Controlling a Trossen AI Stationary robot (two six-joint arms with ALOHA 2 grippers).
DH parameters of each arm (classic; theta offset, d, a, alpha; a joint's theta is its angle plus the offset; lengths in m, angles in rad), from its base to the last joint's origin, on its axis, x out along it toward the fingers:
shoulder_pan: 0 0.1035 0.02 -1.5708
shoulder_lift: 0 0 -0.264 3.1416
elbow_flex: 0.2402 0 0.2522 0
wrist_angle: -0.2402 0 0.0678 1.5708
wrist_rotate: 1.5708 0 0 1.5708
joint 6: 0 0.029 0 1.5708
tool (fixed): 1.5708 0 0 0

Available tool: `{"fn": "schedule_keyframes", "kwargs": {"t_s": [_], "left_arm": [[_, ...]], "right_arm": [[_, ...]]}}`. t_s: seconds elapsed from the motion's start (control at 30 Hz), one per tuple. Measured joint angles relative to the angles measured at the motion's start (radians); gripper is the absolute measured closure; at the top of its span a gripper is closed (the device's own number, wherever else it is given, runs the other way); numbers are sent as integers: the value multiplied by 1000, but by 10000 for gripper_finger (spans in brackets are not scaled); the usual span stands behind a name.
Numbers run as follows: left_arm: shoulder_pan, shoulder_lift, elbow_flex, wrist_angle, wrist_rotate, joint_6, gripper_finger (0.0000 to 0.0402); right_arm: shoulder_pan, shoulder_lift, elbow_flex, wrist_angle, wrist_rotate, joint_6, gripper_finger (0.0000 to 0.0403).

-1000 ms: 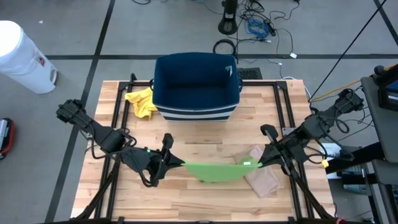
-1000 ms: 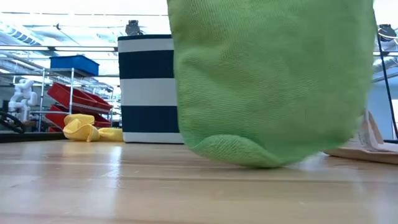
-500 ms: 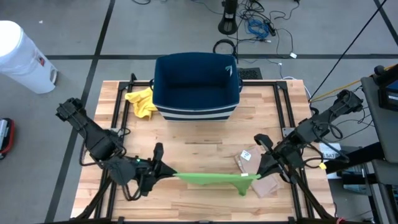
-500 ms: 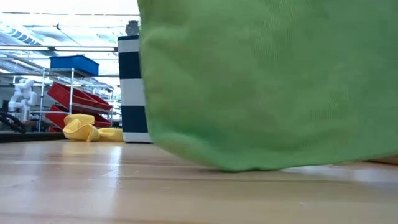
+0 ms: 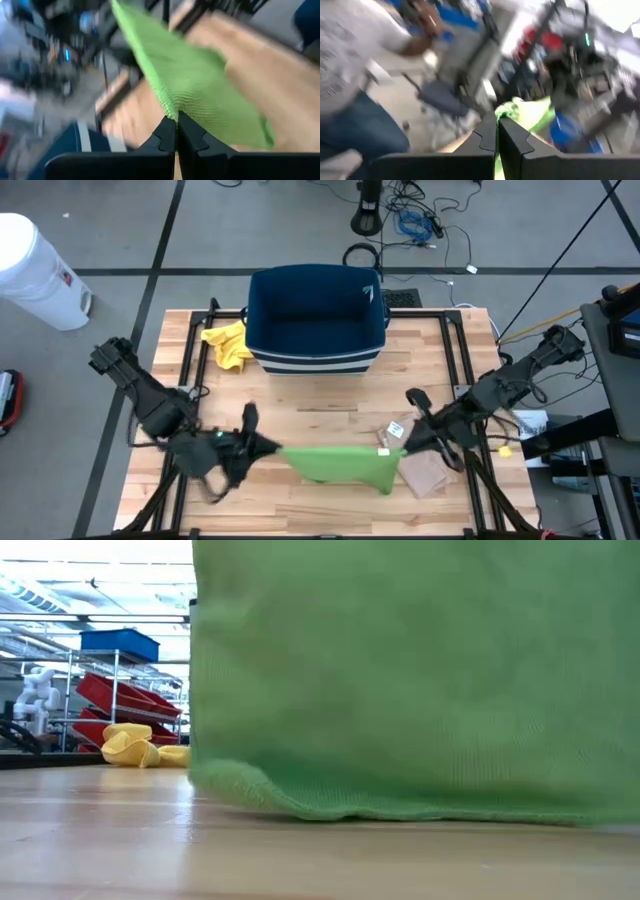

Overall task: Fold towel
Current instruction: Fold the green towel

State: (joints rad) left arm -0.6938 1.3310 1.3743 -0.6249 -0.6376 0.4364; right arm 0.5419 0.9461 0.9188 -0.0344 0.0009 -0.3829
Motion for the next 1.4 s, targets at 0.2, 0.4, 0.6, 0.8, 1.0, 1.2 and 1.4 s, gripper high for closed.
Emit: {"fn": "schedule_keyframes", "kwargs": {"t_s": [0.2, 0.4, 0.6, 0.8, 1.0, 1.2, 1.4], "left_arm": [[129, 82, 0, -128, 12, -118, 401], [232, 191, 0, -114, -34, -88, 401], [273, 222, 0, -109, -157, -95, 401], [301, 221, 0, -102, -205, -106, 401], [280, 216, 0, -39, -147, -45, 401], [199, 199, -1, 82, -46, 59, 401], [86, 137, -1, 197, 43, 179, 401]], "right_arm": [[-72, 56, 0, -218, 100, 69, 403], [-104, 112, 0, -294, 235, -10, 403], [-89, 108, 0, -302, 509, -119, 403], [-132, 114, 0, -391, 552, -95, 403], [-119, 93, 0, -287, 329, -79, 403], [-84, 33, 0, -172, 54, -78, 403], [-59, -28, 0, -66, -229, -46, 403]]}}
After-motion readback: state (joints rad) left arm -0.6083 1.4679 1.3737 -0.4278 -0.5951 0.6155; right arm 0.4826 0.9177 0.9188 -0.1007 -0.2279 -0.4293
